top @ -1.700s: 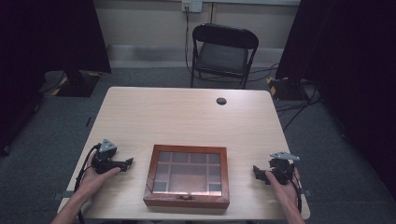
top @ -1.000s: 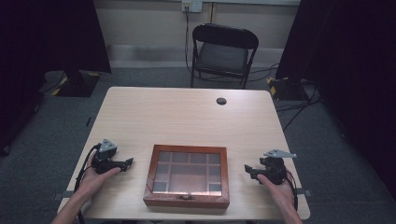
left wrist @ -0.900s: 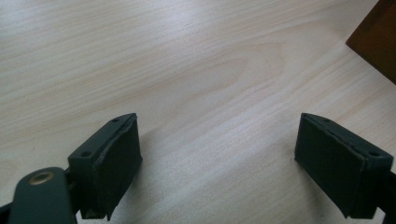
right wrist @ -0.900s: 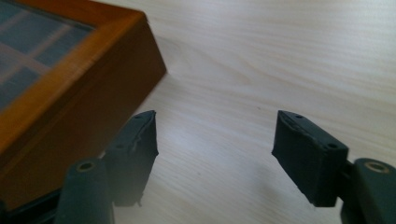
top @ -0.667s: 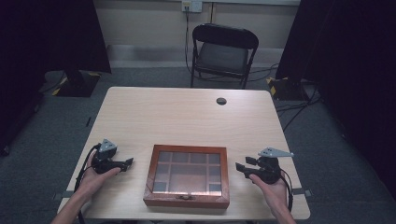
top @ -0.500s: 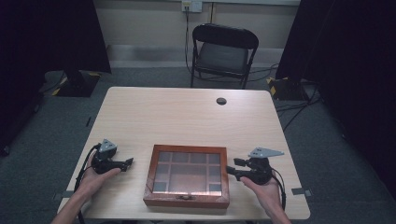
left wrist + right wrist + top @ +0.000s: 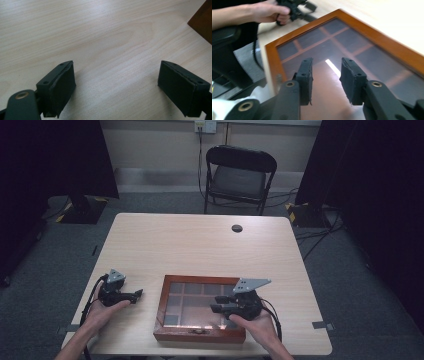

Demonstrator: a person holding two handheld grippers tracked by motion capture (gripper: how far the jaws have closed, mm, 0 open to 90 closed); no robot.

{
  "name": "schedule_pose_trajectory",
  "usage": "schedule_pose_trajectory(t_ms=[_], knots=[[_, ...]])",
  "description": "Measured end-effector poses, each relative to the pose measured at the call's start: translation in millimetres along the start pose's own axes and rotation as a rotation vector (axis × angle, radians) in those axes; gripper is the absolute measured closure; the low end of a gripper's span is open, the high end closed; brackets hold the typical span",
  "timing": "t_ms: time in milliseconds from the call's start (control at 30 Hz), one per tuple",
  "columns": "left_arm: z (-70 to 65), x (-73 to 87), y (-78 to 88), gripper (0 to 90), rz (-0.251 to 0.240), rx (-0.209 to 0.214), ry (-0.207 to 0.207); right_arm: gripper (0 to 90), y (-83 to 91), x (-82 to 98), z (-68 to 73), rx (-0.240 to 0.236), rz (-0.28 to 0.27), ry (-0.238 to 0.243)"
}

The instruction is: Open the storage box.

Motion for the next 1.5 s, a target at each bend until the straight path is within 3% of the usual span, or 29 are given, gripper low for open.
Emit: schedule_pose_trajectory(t_ms=[367,600,967,1367,1500], knots=[[-1.8,0.2,3.2,16.3,0.018,0.007,-0.008,76.0,-23.7,4.5,23.6,-0.146,0.069,0.074],[-2.5,-0.2,4.0,17.1,0.020,0.017,-0.008,79.3,-34.1,10.3,35.6,-0.200,0.117,0.121],[-5.2,-3.1,8.4,21.0,0.016,0.059,0.002,82.5,-35.9,14.3,39.5,-0.187,0.161,0.189],[-11.4,-6.7,13.7,23.3,0.014,0.132,0.002,82.0,-29.6,17.1,30.3,-0.184,0.155,0.171],[-14.0,-7.9,14.9,23.1,0.019,0.122,-0.008,82.2,-29.8,17.2,30.3,-0.193,0.154,0.160]])
Point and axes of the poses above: each handheld gripper's, and its own axes: y roughly backward along the jaws, x roughly out of its underside, z roughly to its left, the point moved 2 cm from there along -y, roughly forward along the jaws, and after that the axes turned 5 degrees about z, right-handed, at the moved point
